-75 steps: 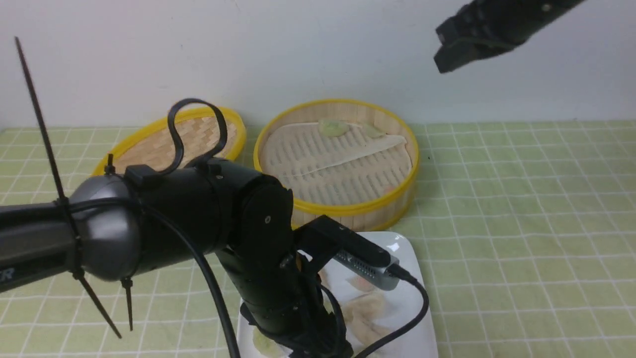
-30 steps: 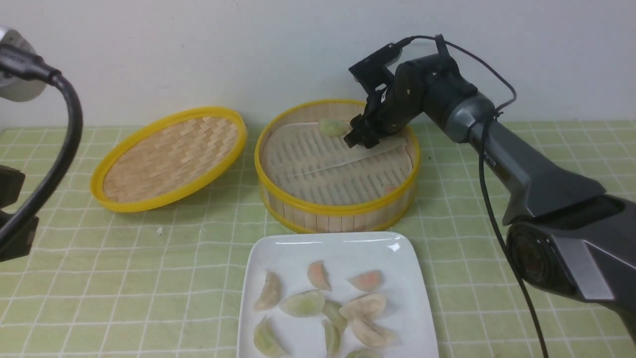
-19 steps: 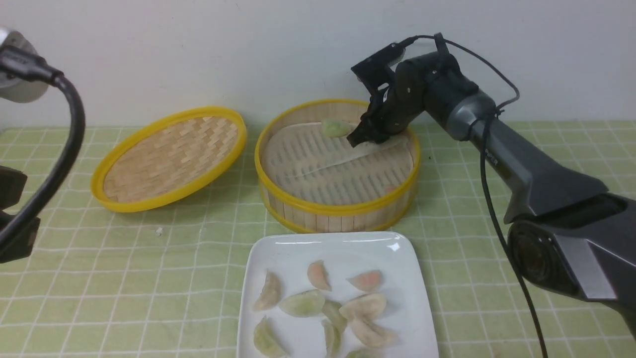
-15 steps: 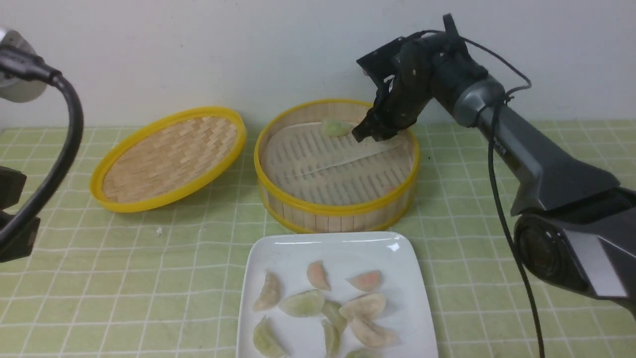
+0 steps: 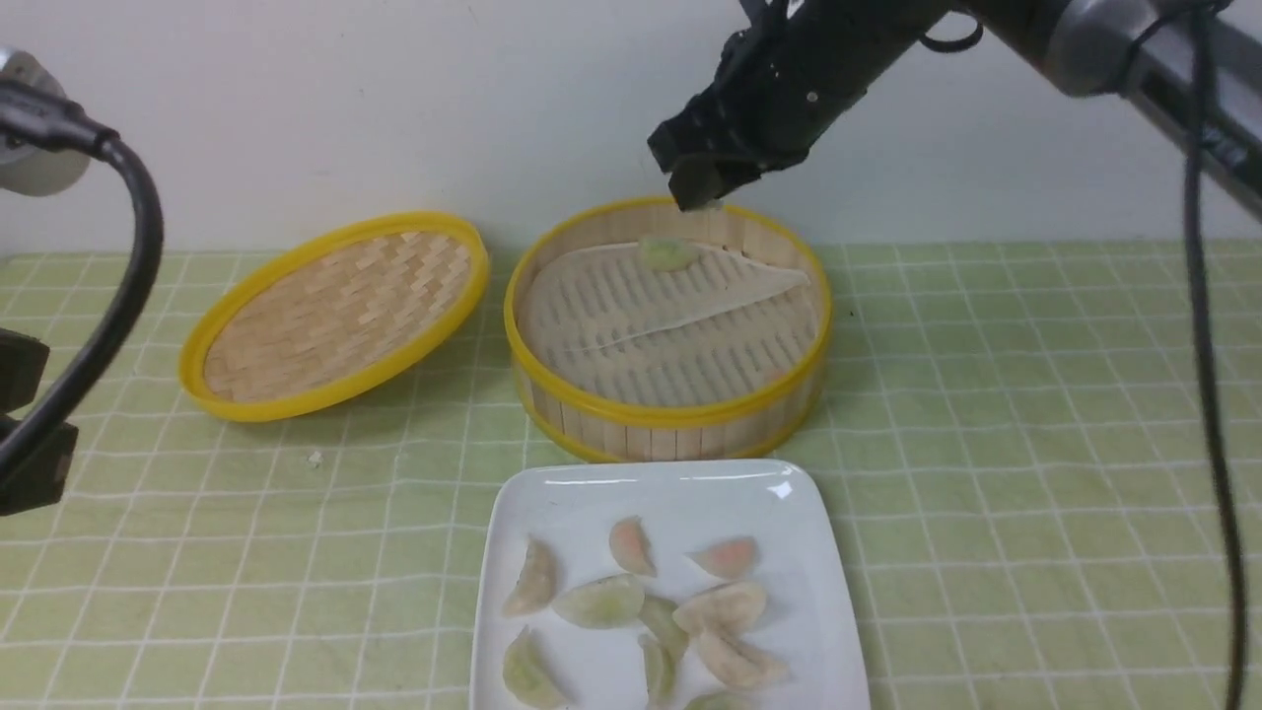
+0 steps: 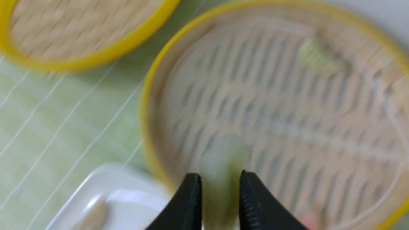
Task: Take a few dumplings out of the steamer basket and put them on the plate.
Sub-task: Use the right arm to put the dumpling into the plate
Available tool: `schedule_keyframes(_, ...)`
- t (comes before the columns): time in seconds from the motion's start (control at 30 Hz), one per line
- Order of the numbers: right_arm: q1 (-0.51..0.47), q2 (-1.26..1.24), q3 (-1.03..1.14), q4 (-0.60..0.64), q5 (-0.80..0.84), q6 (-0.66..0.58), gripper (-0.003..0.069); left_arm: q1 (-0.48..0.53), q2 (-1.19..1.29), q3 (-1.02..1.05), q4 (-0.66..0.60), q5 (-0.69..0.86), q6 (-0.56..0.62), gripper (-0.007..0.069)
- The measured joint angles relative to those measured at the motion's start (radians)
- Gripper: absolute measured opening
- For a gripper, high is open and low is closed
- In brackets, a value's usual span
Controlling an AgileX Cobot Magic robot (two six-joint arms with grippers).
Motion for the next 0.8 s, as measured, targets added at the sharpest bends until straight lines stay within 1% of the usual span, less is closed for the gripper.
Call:
schedule_keyframes(0.03,0.013,-0.036,0.057,0.001,0.0,-0.001,0.0129,0.0,0.0,0.0,-0.001,0.001,0.0,-0.0006)
schedule_keyframes(0.1,0.066,-0.167,0.273,0.01,0.0,-0.005,0.0129,0.0,0.0,0.0,-0.004,0.001,0.0,-0.0006)
schedule_keyframes(0.2,0.125,-0.269,0.486,0.011,0.0,-0.003,0.0129,0.0,0.0,0.0,-0.006,0.001,0.0,-0.0006)
schedule_keyframes(0.3,0.168,-0.298,0.62,0.006,-0.007,0.007,0.0129,0.0,0.0,0.0,-0.006,0.001,0.0,-0.0006)
schedule_keyframes(0.37,0.183,-0.29,0.68,-0.001,-0.049,0.013,0.0129,0.0,0.0,0.0,-0.006,0.001,0.0,-0.0006)
schedule_keyframes(0.43,0.185,-0.27,0.689,-0.002,-0.073,0.034,0.014,0.0,0.0,0.0,-0.006,0.001,0.0,-0.0006)
schedule_keyframes(0.5,0.185,-0.235,0.682,-0.005,-0.085,0.058,0.018,0.0,0.0,0.0,-0.006,0.001,0.0,-0.0006)
schedule_keyframes(0.63,0.185,-0.188,0.643,-0.005,-0.051,0.063,0.0304,0.0,0.0,0.0,-0.009,0.001,-0.001,-0.0006)
schedule_keyframes(0.73,0.185,-0.18,0.598,-0.016,-0.031,0.063,0.0413,0.0,0.0,0.0,-0.017,0.001,-0.001,-0.0006)
schedule_keyframes(0.8,0.182,-0.18,0.549,-0.048,-0.023,0.055,0.0456,0.0,0.0,0.0,-0.028,0.001,-0.001,-0.0006)
